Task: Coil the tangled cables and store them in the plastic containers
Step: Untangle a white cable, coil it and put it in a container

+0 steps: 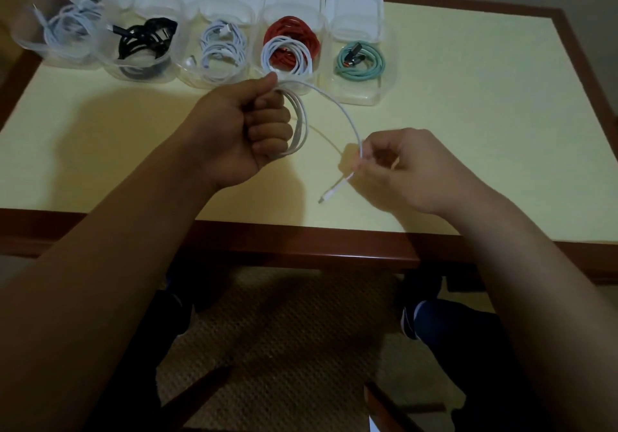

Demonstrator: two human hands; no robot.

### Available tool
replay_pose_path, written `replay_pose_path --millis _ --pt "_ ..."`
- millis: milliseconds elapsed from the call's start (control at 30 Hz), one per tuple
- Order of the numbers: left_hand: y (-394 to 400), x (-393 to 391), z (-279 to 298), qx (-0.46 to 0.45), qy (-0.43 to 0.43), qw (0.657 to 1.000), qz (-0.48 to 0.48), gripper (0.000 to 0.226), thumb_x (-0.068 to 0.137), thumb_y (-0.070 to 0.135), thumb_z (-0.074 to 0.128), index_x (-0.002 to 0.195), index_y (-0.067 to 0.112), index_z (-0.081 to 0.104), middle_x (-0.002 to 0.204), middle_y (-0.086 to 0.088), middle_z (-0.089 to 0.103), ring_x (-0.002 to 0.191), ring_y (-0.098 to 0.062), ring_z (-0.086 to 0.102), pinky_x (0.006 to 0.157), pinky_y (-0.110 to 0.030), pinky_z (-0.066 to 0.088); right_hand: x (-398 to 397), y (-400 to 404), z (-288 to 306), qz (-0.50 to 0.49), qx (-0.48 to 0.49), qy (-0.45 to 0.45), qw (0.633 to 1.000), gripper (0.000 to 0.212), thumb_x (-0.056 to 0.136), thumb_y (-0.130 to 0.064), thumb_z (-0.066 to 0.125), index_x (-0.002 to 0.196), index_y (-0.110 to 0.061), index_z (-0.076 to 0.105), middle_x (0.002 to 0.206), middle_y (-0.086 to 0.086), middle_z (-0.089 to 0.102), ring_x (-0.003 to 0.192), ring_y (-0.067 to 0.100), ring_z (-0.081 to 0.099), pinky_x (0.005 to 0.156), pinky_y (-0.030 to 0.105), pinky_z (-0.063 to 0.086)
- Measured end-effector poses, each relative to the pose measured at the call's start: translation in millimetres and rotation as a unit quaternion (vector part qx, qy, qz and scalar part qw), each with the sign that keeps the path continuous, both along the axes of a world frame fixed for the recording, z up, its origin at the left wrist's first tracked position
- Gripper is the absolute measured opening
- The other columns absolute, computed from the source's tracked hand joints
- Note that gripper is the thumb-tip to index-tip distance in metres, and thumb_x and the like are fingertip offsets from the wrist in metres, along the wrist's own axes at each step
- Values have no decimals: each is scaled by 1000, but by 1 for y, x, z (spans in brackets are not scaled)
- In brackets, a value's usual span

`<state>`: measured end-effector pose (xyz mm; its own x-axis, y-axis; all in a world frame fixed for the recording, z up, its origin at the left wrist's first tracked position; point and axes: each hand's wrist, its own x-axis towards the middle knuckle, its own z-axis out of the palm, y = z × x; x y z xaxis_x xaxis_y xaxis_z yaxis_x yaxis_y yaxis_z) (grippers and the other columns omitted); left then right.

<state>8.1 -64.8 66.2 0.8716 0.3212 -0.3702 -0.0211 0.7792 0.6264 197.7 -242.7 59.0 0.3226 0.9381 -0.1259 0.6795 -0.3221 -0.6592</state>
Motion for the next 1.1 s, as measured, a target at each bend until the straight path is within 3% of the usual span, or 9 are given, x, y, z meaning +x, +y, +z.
replay_pose_path --millis 167,233,300,400,500,667,833,1000,1100 --pt "-3 2 -4 -18 -10 1000 3 39 101 31 46 66 21 32 57 9 18 44 -7 24 42 -20 21 -27 4 -8 76 -47 61 994 23 98 -27 72 76 -25 68 61 -15 64 52 3 54 56 17 43" --pt "-2 2 -4 -19 -14 1000 3 39 100 31 46 65 21 33 60 9 14 44 -8 24 42 -20 22 -30 7 -14 32 -25 151 988 17 104 -17 61 89 -17 68 72 -3 73 54 16 59 54 29 47" --pt "-1 1 -3 -17 -18 1000 3 38 100 30 46 65 21 33 60 9 14 44 -8 23 42 -20 22 -24 11 -16 -53 39 192 979 19 108 -14 54 94 -14 66 82 2 77 60 21 61 52 32 47" --pt "-1 0 -3 -18 -17 1000 0 38 99 31 46 66 22 32 61 9 13 44 -8 23 42 -20 22 -13 15 -11 -122 116 207 964 18 107 -15 58 97 -16 72 81 -6 77 66 12 58 53 32 49" --pt "-3 1 -4 -27 -25 999 -9 38 100 31 46 65 21 32 61 9 13 44 -8 24 41 -20 23 -14 16 -8 -137 139 291 936 17 106 -17 58 102 -18 75 87 -4 77 73 8 56 57 27 52" --pt "-5 2 -2 -54 -77 995 -41 41 100 31 45 61 20 38 58 9 16 46 -8 18 41 -20 22 -20 15 -5 -101 129 443 881 19 107 -16 54 109 -16 73 90 -5 75 79 8 55 61 24 50" --pt "-11 4 -3 -107 -110 985 -78 42 102 30 44 62 18 40 56 7 19 45 -8 17 39 -19 24 -27 13 -4 -10 77 449 890 21 106 -12 54 104 -15 75 88 -1 73 79 11 56 65 26 53" --pt "-29 11 -1 17 -15 1000 -16 47 104 33 42 59 19 35 55 8 15 47 -9 8 41 -16 31 -42 16 -4 2 42 596 802 28 90 -13 50 98 -5 76 83 9 59 75 16 54 65 34 59" --pt "-32 12 -2 127 17 992 3 50 107 33 41 60 19 35 54 6 20 50 -11 10 53 -27 14 -50 17 -3 -31 24 582 812 20 91 -17 69 104 -2 70 92 11 66 77 18 64 67 39 64"
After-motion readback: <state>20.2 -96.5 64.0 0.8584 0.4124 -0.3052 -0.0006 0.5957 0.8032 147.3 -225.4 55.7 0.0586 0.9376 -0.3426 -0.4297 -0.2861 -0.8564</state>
